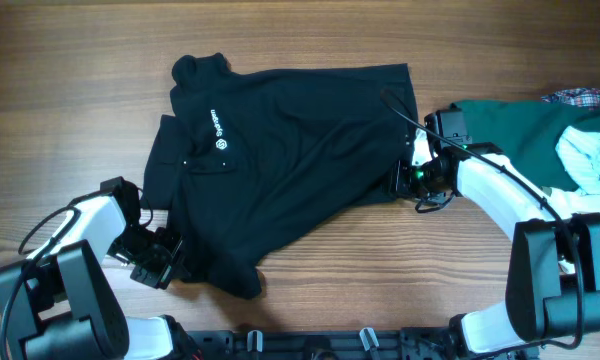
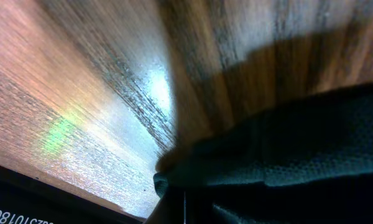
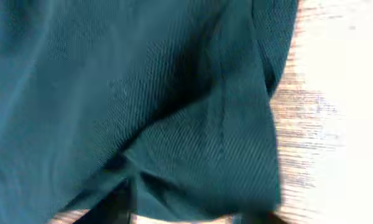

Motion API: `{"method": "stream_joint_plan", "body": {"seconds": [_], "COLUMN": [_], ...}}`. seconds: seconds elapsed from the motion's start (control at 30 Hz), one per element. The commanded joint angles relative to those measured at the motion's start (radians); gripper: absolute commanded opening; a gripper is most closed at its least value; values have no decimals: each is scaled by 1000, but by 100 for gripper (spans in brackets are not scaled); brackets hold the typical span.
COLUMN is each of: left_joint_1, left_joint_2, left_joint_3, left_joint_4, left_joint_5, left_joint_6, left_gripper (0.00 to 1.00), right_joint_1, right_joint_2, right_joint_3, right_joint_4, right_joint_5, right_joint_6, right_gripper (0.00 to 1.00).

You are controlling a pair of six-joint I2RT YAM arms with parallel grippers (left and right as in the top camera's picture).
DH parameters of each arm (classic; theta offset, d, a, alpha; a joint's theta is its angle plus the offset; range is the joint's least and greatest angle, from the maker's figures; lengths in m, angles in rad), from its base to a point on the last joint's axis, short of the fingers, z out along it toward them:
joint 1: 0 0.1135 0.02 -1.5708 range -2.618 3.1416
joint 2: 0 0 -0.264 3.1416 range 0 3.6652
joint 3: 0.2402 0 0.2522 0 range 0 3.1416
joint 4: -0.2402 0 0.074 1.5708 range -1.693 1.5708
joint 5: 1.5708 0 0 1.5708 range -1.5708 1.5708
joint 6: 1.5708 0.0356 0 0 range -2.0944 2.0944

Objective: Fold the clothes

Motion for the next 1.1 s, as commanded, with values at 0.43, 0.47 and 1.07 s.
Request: {"method": "stream_joint_plan", "body": {"seconds": [0.43, 0.47, 1.07], "left_joint_1": [9, 9, 8], "left_joint_2": [11, 11, -73], "left_joint_3": [-16, -16, 21], "left_joint_4": [53, 53, 12], "left_joint_5": [-100, -100, -21], "left_joint_6": [16, 16, 166], "left_gripper": [4, 4, 4], "right_joint_1": [1, 1, 2], "right_joint_2": [-194, -233, -269], "right_joint_3": [134, 134, 109], "right_joint_4": [-573, -589, -341], "right_joint_5": [303, 306, 34], "right_joint_6": [277, 277, 3], "right_gripper": [4, 4, 10]}}
